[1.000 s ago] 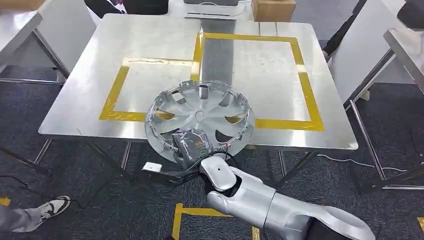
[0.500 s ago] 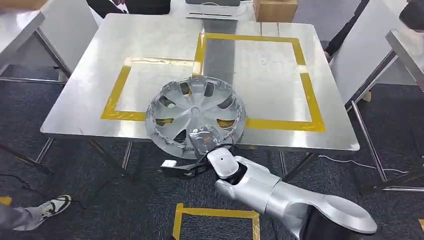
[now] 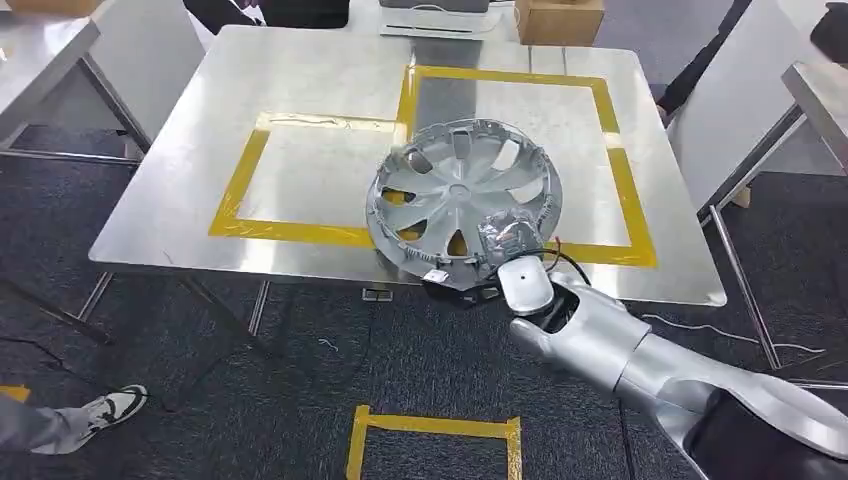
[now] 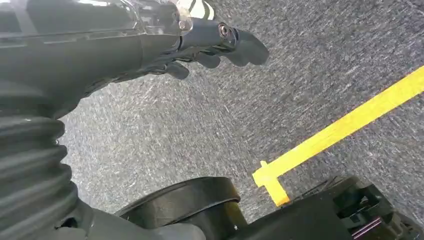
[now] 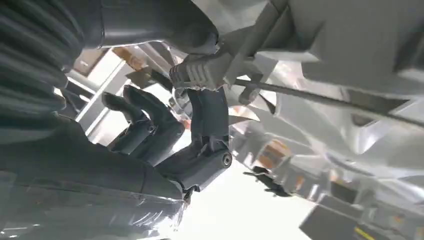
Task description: Take the parts from the cabinet and place them on the table.
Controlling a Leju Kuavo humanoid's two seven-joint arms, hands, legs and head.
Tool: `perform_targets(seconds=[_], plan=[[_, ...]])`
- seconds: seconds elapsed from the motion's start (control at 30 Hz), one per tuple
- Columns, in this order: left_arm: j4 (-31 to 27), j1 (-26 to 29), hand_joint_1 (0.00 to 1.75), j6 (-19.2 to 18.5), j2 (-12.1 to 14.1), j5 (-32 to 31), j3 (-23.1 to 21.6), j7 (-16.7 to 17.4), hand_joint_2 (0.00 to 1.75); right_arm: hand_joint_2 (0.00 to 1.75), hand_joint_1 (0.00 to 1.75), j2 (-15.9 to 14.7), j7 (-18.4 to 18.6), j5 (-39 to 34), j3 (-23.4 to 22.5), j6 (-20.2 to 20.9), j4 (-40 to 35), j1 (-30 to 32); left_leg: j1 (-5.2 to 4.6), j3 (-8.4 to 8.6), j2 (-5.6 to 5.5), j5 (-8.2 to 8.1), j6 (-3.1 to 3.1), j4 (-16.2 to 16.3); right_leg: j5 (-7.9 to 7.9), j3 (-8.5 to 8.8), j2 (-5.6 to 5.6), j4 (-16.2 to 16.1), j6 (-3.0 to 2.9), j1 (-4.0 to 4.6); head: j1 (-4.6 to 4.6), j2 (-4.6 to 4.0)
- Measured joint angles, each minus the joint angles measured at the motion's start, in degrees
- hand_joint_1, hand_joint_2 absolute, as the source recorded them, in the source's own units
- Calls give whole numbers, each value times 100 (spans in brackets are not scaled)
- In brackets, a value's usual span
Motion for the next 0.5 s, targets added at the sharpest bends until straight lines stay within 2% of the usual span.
perform_targets(seconds=[0.17, 0.3, 0.5], plan=[[13, 2, 0, 0, 0, 13, 4, -9, 175, 175, 175, -289, 0, 4, -310, 61, -370, 77, 0, 5, 47, -3, 4, 0, 1, 0, 10, 0, 1, 0, 0, 0], [15, 3, 0, -2, 0, 24, 4, -15, 175, 175, 175, -407, 0, 90, -457, 103, -558, 127, 0, 7, 66, -4, 6, 0, 1, 0, 14, 1, 1, 1, 0, 0], [31, 6, 0, 2, 2, 48, 4, -44, 175, 175, 175, -547, 0, 483, -876, 376, -920, 310, 0, 8, 89, -5, 6, -1, 1, -1, 26, 2, 1, 1, 0, 0]])
